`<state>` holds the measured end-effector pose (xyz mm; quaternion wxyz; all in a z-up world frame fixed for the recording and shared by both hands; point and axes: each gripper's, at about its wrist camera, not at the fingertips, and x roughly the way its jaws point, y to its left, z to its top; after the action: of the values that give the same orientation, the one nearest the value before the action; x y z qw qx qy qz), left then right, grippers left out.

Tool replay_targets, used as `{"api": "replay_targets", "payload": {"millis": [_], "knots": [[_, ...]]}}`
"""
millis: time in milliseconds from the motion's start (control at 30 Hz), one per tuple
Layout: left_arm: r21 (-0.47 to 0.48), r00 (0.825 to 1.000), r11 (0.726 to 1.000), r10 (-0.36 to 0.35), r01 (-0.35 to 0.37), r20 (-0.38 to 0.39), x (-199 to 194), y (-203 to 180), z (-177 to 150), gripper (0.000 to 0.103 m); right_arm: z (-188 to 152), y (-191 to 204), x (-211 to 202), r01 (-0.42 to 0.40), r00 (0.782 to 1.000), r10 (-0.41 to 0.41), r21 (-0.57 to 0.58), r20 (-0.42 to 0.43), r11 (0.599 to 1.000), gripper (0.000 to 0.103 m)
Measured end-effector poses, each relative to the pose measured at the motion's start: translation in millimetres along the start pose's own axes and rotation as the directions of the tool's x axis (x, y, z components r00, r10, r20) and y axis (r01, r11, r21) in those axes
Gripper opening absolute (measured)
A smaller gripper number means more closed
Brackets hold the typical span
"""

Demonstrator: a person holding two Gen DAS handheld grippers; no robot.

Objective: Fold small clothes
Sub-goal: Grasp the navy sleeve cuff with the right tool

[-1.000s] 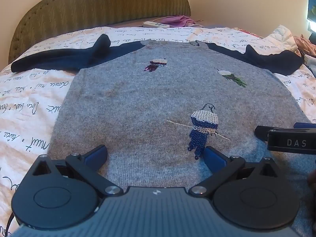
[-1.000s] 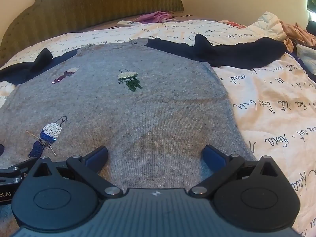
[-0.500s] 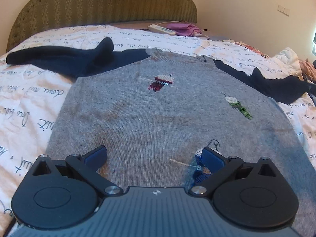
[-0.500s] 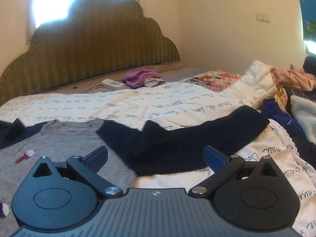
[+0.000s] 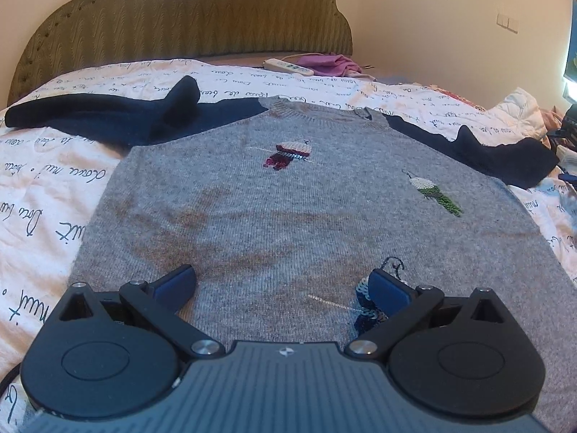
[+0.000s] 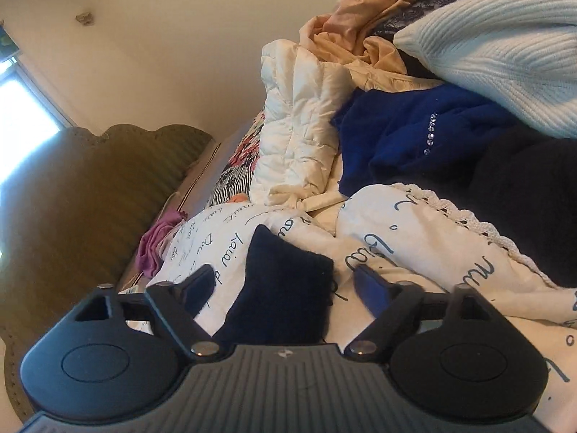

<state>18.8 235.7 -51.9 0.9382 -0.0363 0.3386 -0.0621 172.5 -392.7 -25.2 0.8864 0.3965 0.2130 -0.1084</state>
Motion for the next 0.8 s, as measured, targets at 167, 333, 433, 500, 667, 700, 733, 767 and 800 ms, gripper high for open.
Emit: {"api": "replay_targets", "payload": {"millis": [167,333,433,500,667,700,733,767,800], "knots": [[-0.001,1.000,1.000,0.002,-0.002,0.003,0.1,-0.6,0.5,0.103,3.3,2.2,7.7,0.022,1.000,-0.022,-0.032,-0.002,0.999,0.045],[-0.008,1.000,1.000,0.001,-0.001,0.005,0.0,-1.7,1.0,0.103,5.3,6.1,4.1,0.004,1.000,-0.003,-0.042,0.014,0.999,0.006],[-0.015,1.000,1.000,-0.002,0.002,0.007,-0.3,-1.6,1.1,0.103,-0.9,33.3,-5.7,-0.027,0.999,0.031,-0.106,0.030,0.994,0.006],[-0.021,1.000,1.000,-0.003,0.004,0.009,-0.7,-1.2,0.8,0.103,-11.2,62.1,-16.8,-0.091,0.995,0.096,-0.146,0.028,0.985,0.006],[-0.055,0.999,0.998,-0.024,0.025,0.023,-2.9,1.8,0.2,0.103,-85.4,168.2,-34.3,-0.331,0.944,0.309,-0.280,-0.119,0.901,0.006],[-0.058,0.999,0.998,-0.026,0.027,0.024,-3.2,2.1,-0.1,0.103,-106.3,189.3,-33.9,-0.367,0.929,0.334,-0.299,-0.158,0.881,0.006],[-0.061,0.999,0.998,-0.028,0.030,0.027,-3.8,2.5,-0.6,0.103,-129.2,209.8,-30.3,-0.404,0.912,0.356,-0.304,-0.203,0.862,0.006],[-0.065,0.999,0.997,-0.030,0.032,0.030,-4.3,2.9,-0.9,0.103,-151.4,227.5,-24.0,-0.441,0.891,0.375,-0.299,-0.254,0.846,0.006],[-0.071,0.999,0.997,-0.035,0.037,0.033,-4.8,3.6,-1.4,0.103,-172.6,242.3,-16.7,-0.462,0.876,0.382,-0.289,-0.295,0.839,0.006]]}}
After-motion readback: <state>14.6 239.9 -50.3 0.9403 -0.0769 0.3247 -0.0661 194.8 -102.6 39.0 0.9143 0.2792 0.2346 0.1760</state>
